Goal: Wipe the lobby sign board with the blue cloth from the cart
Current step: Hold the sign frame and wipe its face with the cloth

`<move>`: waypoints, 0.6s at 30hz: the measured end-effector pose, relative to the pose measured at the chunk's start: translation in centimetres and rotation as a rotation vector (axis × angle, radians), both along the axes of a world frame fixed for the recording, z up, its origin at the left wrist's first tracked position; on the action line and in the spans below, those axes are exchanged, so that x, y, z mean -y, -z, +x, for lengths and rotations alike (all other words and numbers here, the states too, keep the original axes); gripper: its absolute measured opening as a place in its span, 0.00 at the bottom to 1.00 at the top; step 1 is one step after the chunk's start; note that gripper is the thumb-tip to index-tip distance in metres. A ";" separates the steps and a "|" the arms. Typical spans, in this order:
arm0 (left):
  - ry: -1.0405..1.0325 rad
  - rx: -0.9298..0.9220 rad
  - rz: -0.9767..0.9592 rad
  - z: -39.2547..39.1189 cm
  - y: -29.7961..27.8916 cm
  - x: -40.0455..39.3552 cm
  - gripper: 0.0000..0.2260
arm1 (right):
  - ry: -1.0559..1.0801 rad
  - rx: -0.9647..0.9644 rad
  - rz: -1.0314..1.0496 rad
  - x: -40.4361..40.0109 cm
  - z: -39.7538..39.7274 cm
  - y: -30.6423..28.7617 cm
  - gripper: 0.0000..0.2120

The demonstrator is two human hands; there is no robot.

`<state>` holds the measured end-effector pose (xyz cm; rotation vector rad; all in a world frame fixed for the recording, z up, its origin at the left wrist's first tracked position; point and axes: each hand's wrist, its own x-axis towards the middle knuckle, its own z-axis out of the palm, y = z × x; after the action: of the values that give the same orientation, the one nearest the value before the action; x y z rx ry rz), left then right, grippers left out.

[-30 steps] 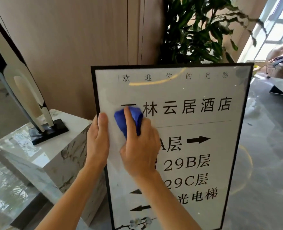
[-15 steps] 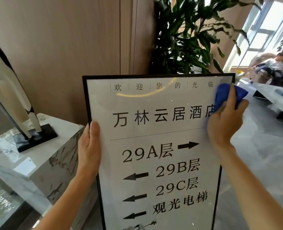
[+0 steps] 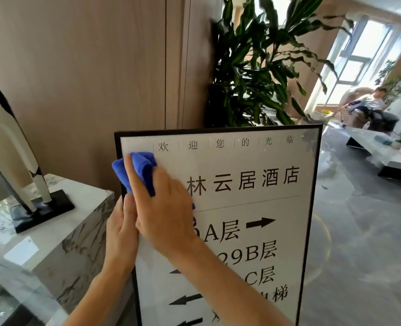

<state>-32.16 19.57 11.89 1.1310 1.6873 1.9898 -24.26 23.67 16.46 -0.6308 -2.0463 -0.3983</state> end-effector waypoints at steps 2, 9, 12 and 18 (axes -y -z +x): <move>-0.030 0.036 -0.022 0.3 -0.4 0.0 0.19 | 0.023 -0.034 -0.009 -2.0 2.3 -0.8 0.22; -0.045 0.055 -0.053 0.4 -0.7 -0.4 0.18 | 0.459 -0.237 -0.118 -12.5 16.2 -3.7 0.29; -0.059 0.064 -0.060 0.5 -0.9 -0.5 0.18 | 0.518 -0.389 -0.261 -14.7 21.0 -3.0 0.30; -0.068 0.112 -0.050 0.3 -0.4 0.1 0.21 | 0.509 -0.485 -0.302 -11.8 21.2 0.9 0.29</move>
<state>-31.83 19.51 12.32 0.9389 1.7287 1.9995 -3.01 35.52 15.59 -1.3058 -1.4747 -0.1941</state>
